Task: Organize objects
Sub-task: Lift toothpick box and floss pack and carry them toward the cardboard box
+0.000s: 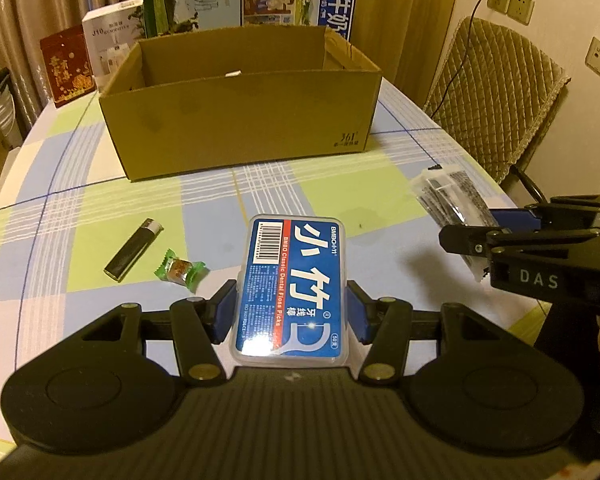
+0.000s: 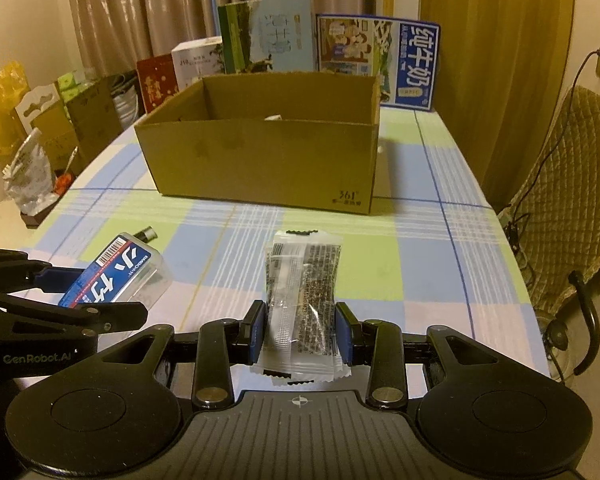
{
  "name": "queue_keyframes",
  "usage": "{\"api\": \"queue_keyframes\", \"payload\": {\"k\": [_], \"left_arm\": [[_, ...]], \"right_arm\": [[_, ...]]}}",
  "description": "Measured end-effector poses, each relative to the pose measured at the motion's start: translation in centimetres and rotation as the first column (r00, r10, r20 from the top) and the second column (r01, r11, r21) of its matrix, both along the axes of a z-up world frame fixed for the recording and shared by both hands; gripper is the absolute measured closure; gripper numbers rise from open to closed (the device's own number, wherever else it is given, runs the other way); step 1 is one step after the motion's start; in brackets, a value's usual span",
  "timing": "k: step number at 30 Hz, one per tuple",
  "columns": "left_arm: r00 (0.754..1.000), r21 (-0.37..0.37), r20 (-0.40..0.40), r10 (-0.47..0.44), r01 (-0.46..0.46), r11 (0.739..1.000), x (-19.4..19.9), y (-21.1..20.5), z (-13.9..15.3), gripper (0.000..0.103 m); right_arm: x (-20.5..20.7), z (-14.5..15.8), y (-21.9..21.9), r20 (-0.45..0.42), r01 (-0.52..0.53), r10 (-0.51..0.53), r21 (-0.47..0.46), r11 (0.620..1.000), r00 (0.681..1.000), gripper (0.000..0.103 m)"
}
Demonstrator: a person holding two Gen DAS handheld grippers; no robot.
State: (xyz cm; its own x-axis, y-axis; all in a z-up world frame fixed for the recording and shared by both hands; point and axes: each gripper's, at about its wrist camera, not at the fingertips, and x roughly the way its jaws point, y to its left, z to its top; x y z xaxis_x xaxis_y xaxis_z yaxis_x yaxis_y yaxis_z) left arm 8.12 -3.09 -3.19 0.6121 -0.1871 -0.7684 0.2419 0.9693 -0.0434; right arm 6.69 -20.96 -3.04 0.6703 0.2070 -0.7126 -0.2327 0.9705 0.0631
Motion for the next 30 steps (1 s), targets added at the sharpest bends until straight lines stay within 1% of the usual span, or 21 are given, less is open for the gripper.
{"api": "queue_keyframes", "payload": {"k": [15, 30], "left_arm": [[0.999, -0.006, 0.031, 0.022, -0.021, 1.000, -1.8, 0.1, 1.7, 0.052], [0.998, -0.026, 0.052, 0.024, -0.022, 0.999, -2.0, 0.0, 2.7, 0.052]], "right_arm": [[-1.9, 1.6, -0.4, 0.030, -0.005, 0.005, 0.008, 1.000, 1.000, 0.070], [-2.1, 2.3, -0.5, 0.038, -0.008, 0.007, 0.011, 1.000, 0.999, 0.070]]}}
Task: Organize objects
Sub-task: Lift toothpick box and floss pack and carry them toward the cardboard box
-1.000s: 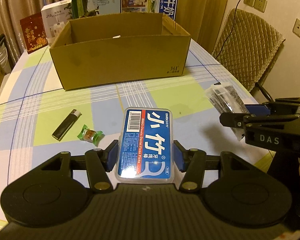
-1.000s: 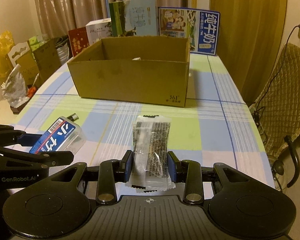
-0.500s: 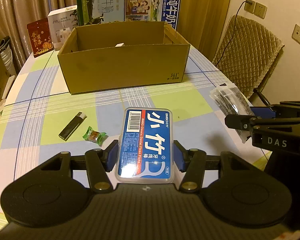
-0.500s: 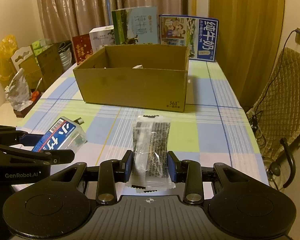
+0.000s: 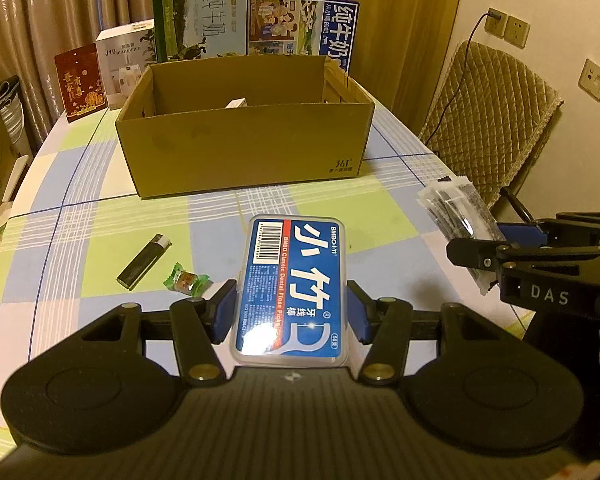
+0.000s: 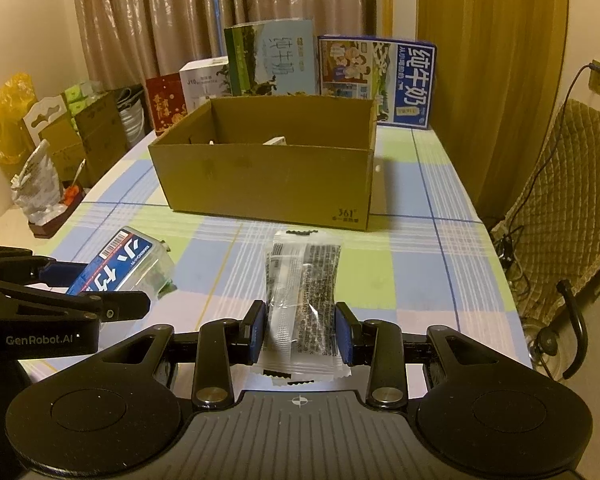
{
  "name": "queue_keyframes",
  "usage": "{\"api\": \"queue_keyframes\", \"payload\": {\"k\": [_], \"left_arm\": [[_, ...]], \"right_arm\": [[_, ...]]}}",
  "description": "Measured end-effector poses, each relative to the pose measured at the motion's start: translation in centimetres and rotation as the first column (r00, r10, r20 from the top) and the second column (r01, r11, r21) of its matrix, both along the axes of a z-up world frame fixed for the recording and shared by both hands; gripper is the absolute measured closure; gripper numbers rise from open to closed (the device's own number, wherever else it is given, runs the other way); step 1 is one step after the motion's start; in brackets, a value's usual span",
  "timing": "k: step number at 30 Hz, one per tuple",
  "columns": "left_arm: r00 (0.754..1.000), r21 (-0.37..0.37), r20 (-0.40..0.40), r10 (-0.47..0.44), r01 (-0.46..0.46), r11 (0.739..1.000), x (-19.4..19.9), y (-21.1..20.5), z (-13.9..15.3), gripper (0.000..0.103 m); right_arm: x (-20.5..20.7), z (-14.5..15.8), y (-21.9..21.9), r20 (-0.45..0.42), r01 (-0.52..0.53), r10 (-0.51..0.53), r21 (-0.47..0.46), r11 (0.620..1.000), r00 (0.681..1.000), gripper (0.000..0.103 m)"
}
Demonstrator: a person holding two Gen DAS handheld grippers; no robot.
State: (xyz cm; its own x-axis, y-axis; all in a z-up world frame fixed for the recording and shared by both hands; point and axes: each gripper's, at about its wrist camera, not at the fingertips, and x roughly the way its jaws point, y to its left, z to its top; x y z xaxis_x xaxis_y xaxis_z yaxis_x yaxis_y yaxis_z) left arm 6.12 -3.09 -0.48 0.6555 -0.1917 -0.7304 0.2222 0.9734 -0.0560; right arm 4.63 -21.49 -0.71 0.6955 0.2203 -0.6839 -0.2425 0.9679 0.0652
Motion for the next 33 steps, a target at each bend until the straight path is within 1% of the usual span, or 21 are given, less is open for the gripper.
{"api": "queue_keyframes", "payload": {"k": [12, 22, 27, 33], "left_arm": [[1.000, -0.017, 0.020, 0.015, -0.014, 1.000, 1.2, 0.9, 1.1, 0.052], [0.998, -0.014, 0.056, 0.020, -0.019, 1.000, 3.6, 1.7, 2.8, 0.052], [0.997, -0.016, 0.072, 0.020, -0.019, 1.000, 5.3, 2.1, 3.4, 0.052], [0.996, -0.016, 0.083, 0.017, -0.016, 1.000, 8.1, 2.8, 4.1, 0.052]], "right_arm": [[1.6, 1.6, 0.0, 0.013, -0.004, 0.004, 0.002, 1.000, 1.000, 0.070], [3.7, 2.8, -0.2, 0.033, -0.009, 0.009, 0.000, 1.000, 0.999, 0.070], [5.8, 3.8, -0.3, 0.043, -0.014, 0.014, 0.010, 1.000, 0.999, 0.070], [9.4, 5.2, 0.0, 0.051, -0.032, 0.030, 0.036, 0.999, 0.998, 0.070]]}}
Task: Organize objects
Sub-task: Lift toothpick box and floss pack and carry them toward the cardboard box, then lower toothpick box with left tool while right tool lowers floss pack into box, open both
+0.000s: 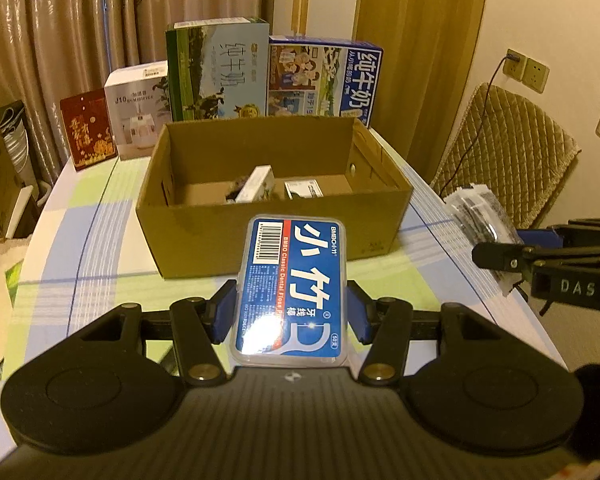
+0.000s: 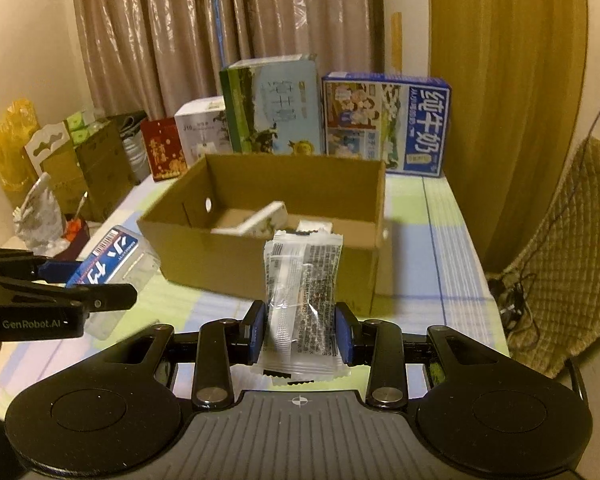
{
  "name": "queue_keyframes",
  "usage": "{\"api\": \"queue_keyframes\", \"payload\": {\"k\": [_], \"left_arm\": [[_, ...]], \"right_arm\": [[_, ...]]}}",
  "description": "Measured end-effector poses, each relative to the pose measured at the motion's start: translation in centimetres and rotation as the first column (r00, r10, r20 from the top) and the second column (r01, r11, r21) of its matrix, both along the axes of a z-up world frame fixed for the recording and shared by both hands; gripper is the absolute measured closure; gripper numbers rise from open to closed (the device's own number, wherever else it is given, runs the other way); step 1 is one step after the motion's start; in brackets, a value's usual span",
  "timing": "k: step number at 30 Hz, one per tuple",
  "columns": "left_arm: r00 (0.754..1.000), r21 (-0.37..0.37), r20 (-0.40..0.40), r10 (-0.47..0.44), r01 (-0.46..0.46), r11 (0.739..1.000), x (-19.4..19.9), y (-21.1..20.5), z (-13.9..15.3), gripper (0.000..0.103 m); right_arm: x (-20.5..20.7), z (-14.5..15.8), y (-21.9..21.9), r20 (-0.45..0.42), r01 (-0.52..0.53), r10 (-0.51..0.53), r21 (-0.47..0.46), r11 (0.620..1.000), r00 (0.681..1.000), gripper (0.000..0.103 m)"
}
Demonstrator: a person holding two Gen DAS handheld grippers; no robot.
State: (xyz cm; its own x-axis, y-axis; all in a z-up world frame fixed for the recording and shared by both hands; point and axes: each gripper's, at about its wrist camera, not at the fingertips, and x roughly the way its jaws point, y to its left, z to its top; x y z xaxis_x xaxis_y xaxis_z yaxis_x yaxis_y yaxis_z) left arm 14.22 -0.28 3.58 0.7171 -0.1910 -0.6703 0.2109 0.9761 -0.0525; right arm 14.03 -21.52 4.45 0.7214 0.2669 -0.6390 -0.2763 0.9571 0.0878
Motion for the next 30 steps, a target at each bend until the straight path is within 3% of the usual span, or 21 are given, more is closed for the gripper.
{"api": "queue_keyframes", "payload": {"k": [12, 30], "left_arm": [[1.000, 0.012, 0.021, -0.015, 0.015, 1.000, 8.0, 0.6, 2.8, 0.052], [1.000, 0.014, -0.020, -0.022, 0.023, 1.000, 15.7, 0.6, 1.9, 0.052]], "right_arm": [[8.2, 2.6, 1.2, 0.006, -0.022, 0.022, 0.033, 0.999, 1.000, 0.070], [16.0, 0.7, 1.1, -0.098, 0.002, 0.004, 0.061, 0.998, 0.995, 0.070]]}}
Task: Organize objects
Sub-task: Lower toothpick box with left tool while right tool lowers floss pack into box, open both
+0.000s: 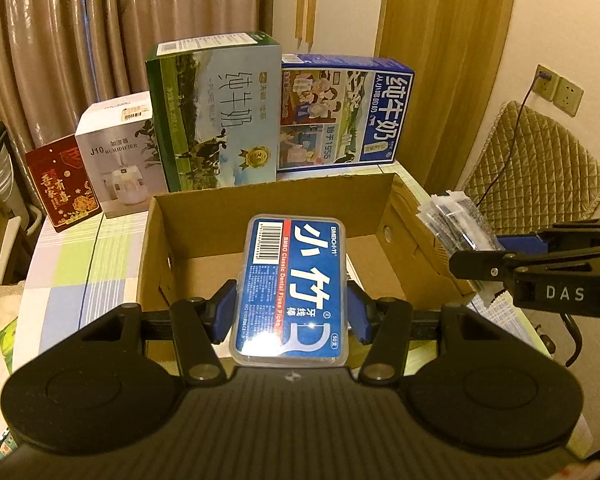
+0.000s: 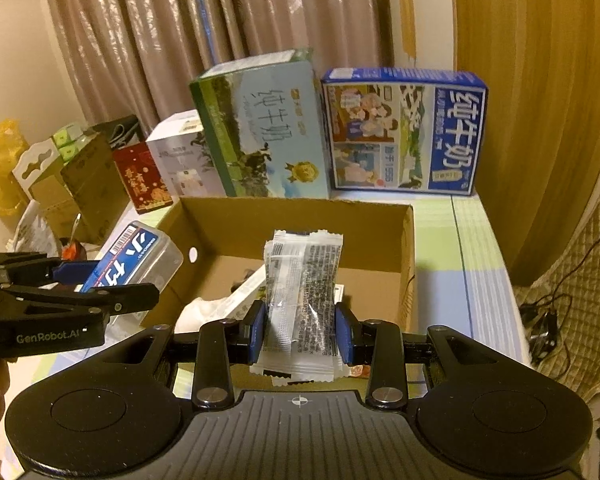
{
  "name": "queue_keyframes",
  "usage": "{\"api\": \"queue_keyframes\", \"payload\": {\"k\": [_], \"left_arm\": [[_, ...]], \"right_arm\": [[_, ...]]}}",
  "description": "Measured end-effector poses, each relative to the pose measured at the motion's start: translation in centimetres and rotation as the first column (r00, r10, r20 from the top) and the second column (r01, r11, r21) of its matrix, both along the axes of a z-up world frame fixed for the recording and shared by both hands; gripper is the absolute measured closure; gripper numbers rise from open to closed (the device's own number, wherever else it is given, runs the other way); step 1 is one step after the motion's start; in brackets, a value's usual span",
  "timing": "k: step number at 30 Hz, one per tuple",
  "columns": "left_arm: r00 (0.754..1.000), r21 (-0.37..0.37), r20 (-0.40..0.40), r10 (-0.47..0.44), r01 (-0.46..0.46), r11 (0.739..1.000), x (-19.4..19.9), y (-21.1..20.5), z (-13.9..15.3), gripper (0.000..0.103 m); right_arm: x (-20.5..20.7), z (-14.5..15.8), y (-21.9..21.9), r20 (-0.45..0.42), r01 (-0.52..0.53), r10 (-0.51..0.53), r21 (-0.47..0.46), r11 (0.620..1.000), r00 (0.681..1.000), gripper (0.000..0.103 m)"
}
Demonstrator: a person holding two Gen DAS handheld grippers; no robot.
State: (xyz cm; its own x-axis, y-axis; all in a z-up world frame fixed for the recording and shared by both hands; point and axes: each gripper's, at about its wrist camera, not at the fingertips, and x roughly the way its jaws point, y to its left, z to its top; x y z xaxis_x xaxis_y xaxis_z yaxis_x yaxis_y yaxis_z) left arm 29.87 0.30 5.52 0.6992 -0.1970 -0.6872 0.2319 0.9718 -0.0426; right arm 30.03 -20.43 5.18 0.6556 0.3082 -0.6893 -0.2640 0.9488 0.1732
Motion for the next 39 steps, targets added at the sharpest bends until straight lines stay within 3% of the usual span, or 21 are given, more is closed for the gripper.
{"api": "queue_keyframes", "payload": {"k": [9, 24, 27, 36, 37, 38, 39], "left_arm": [[1.000, 0.012, -0.026, -0.011, 0.011, 1.000, 3.4, -0.5, -1.4, 0.052], [0.998, -0.032, -0.055, -0.019, 0.017, 0.999, 6.9, -2.7, -4.2, 0.051], [0.998, -0.041, -0.063, -0.006, 0.004, 0.999, 7.4, -2.9, -4.7, 0.039], [0.999, -0.025, -0.052, 0.010, -0.011, 1.000, 6.4, -1.8, -4.1, 0.038], [0.999, -0.024, -0.049, 0.011, -0.012, 1.000, 6.3, -1.7, -4.1, 0.038], [0.999, -0.025, -0.046, 0.010, -0.012, 1.000, 6.2, -1.6, -4.0, 0.038], [0.999, -0.026, -0.044, 0.010, -0.011, 1.000, 6.1, -1.5, -3.9, 0.038]], "right_arm": [[3.4, -1.6, -1.0, -0.065, 0.047, -0.044, 0.043, 0.998, 0.997, 0.070], [5.2, -3.7, -2.7, -0.097, 0.103, -0.096, 0.069, 0.992, 0.991, 0.070], [5.1, -4.1, -3.1, -0.107, 0.108, -0.099, 0.079, 0.991, 0.989, 0.069], [5.1, -4.0, -3.1, -0.086, 0.111, -0.103, 0.097, 0.989, 0.991, 0.068], [5.1, -3.8, -3.1, -0.072, 0.109, -0.102, 0.110, 0.988, 0.992, 0.061], [5.2, -3.7, -3.2, -0.060, 0.112, -0.105, 0.124, 0.986, 0.993, 0.045], [5.2, -3.5, -3.4, -0.051, 0.119, -0.113, 0.140, 0.983, 0.992, 0.040]]}}
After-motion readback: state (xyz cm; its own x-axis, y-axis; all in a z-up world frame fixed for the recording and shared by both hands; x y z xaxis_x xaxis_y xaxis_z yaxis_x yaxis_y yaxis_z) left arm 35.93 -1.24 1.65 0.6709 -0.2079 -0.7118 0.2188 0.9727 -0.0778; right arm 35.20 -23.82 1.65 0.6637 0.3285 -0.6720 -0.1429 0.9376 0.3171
